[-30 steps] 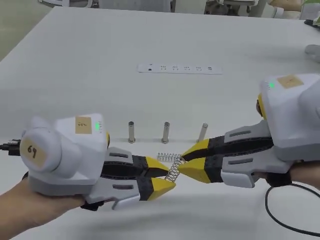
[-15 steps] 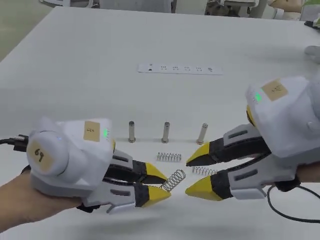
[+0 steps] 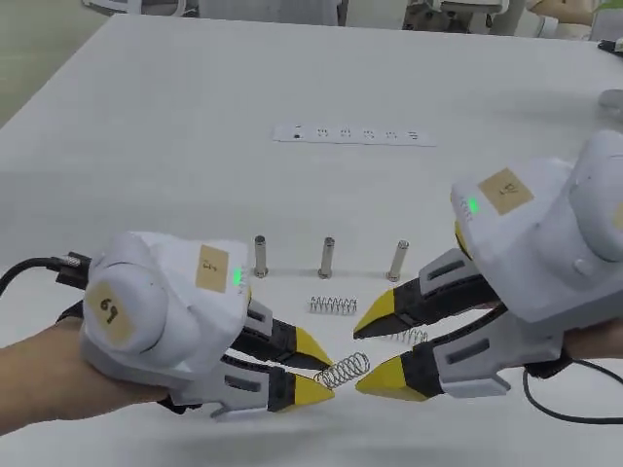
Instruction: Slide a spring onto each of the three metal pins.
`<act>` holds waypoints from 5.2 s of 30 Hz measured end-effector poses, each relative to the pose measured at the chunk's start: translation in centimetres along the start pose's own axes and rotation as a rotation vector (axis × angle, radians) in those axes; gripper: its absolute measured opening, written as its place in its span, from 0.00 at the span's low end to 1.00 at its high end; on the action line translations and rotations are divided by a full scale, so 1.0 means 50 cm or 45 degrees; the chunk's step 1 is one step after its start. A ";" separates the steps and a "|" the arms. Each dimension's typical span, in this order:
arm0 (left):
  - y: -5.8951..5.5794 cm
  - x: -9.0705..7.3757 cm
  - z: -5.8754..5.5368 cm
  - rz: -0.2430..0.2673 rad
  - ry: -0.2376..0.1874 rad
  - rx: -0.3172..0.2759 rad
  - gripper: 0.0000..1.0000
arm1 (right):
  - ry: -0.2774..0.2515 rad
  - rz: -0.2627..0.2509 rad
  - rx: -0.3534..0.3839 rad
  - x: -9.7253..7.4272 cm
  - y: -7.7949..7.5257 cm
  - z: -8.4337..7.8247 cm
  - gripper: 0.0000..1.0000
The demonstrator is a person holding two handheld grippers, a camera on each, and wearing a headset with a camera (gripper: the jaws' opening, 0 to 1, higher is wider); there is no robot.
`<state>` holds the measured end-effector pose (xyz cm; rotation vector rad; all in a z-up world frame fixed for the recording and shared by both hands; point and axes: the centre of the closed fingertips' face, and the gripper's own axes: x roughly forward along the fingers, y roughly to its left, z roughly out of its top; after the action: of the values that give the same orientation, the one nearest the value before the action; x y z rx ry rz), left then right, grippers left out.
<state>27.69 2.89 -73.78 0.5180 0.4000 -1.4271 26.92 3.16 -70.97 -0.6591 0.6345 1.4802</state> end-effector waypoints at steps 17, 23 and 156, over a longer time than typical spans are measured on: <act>-0.003 -0.003 -0.002 -0.021 0.019 0.008 0.02 | 0.022 0.014 -0.023 0.028 0.004 -0.004 0.13; -0.004 -0.002 0.001 -0.023 0.014 -0.003 0.02 | 0.036 0.022 -0.027 0.033 0.004 -0.009 0.11; 0.120 -0.171 -0.151 0.675 -0.176 -0.590 0.95 | 0.199 0.046 -0.040 0.004 -0.107 0.025 0.07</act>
<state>33.05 14.57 -74.70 0.1269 0.4273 -0.8146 32.27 4.30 -70.21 -0.7968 0.7480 1.4839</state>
